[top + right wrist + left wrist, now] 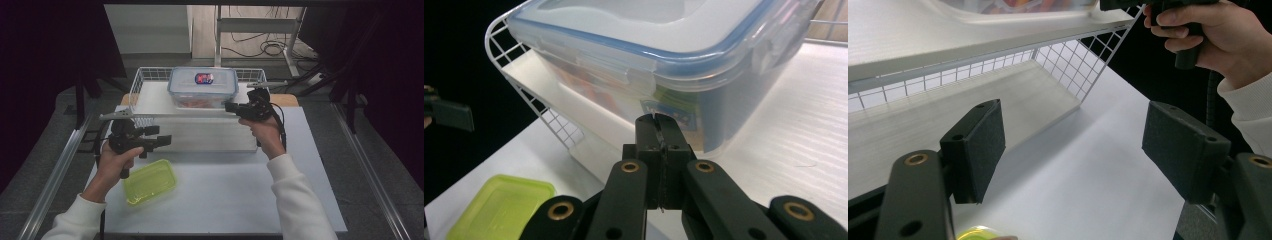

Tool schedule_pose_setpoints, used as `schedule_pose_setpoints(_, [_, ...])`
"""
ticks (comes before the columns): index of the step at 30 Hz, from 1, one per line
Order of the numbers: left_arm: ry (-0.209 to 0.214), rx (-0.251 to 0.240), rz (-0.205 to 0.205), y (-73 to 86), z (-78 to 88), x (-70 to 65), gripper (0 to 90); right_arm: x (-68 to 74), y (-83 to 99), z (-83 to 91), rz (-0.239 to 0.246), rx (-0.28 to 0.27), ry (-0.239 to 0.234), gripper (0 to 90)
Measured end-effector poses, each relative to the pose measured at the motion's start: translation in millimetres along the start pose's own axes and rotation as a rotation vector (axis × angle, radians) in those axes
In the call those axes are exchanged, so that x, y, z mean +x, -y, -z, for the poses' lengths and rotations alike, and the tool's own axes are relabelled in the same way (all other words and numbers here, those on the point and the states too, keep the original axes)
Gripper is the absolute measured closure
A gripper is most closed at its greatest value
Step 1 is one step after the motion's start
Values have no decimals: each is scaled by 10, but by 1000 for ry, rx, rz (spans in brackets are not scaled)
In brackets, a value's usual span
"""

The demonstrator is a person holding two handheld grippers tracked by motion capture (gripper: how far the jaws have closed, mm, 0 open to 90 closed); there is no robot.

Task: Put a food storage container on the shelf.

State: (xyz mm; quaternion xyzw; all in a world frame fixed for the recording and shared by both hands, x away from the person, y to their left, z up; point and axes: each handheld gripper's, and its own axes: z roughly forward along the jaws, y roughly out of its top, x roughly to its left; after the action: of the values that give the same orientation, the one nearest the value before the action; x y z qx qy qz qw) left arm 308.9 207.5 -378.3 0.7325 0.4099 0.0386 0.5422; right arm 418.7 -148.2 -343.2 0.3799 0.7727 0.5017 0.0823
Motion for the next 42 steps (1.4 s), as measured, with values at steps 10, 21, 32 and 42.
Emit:
schedule_pose_setpoints(10, [-2, 16, 7, 106, -15, -6, 242, 49, 94, 73, 6, -3, -23, 893])
schedule_pose_setpoints(21, [-4, 46, 26, 432, 11, -50, 245, 154, 648, 520, 36, 29, -45, 644])
schedule_pose_setpoints(32, [-9, 91, 24, 747, -32, -59, 272, 119, 1216, 702, 21, 71, -58, 390])
schedule_pose_setpoints(42, [-50, 189, 30, 1005, -146, -29, 283, 17, 1627, 626, -8, 172, -58, 353])
